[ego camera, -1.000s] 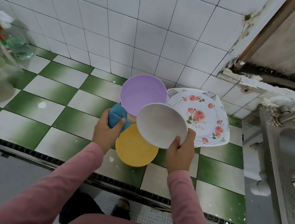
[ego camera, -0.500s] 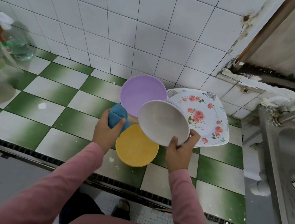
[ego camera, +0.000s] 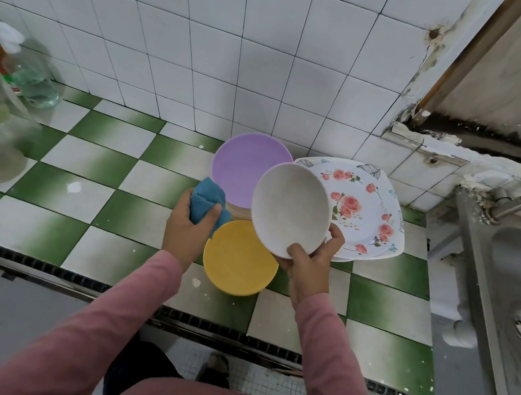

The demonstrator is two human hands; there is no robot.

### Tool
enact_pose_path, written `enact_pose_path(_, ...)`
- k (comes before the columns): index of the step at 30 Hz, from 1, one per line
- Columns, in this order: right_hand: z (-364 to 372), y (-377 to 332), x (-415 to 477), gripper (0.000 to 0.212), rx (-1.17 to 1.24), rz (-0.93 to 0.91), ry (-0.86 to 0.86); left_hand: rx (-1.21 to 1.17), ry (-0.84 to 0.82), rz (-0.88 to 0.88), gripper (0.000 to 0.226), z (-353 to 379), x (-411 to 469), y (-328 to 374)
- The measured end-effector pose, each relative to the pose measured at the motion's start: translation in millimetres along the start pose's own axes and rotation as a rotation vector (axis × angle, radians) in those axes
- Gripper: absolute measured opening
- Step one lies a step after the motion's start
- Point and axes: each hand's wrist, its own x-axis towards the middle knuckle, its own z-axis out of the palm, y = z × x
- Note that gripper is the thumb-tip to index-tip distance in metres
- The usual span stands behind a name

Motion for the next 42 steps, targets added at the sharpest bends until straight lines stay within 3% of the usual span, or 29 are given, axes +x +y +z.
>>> enact_pose_path(10, -5.4, -6.3, 6.9, 0.048, 0.058, 0.171, 0.023, -0.085, -0.012, 0.096, 0.021, 13.4, -8.3, 22.4)
enact_pose_path(13, -9.0, -1.5, 13.4, 0.082, 0.023, 0.233, 0.033, -0.043, -0.053, 0.137, 0.034, 23.5, -11.0, 27.3)
enact_pose_path(16, -3.8, 1.9, 12.4, 0.111, -0.014, 0.266, 0.0, 0.099, -0.133, 0.284, 0.04, 34.9, -20.4, 33.2)
enact_pose_path(18, 0.0, 3.4, 10.5, 0.113, 0.056, 0.272, -0.04, 0.254, -0.197, 0.435, 0.046, 40.5, -21.9, 32.3)
enact_pose_path(21, 3.2, 1.9, 9.3, 0.105, 0.212, 0.227, -0.08, 0.701, -0.404, 0.52, 0.057, 46.1, -17.0, 29.2)
enact_pose_path(23, 4.3, 1.0, 8.9, 0.093, 0.242, 0.179, -0.075, 0.935, -0.589, 0.477, 0.059, 51.6, -15.9, 27.2)
enact_pose_path(26, 9.7, 1.3, 5.3, 0.093, 0.254, 0.192, -0.067, 1.008, -0.779, 0.332, 0.06, 61.3, -15.6, 35.4)
enact_pose_path(31, 14.9, -0.7, 9.6, 0.094, 0.274, 0.197, -0.088, 0.514, -0.976, 0.003, 0.053, 68.8, -13.4, 63.3)
enact_pose_path(33, 11.8, -5.0, 13.9, 0.11, 0.275, 0.185, -0.105, 0.515, -1.006, -0.052, 0.047, 65.1, -9.9, 70.8)
enact_pose_path(36, 4.4, -6.5, 17.3, 0.111, 0.304, 0.187, -0.106, 0.908, -1.054, -0.012, 0.041, 54.4, -3.9, 89.6)
enact_pose_path(39, 2.7, -6.9, 17.6, 0.09, 0.295, 0.133, -0.183, 1.417, -1.032, 0.256, 0.067, 47.4, -3.9, 95.0)
enact_pose_path(42, 10.6, -8.1, 14.8, 0.096, 0.248, 0.11, -0.174, 1.522, -0.848, 0.392, 0.06, 48.4, -0.9, 75.5)
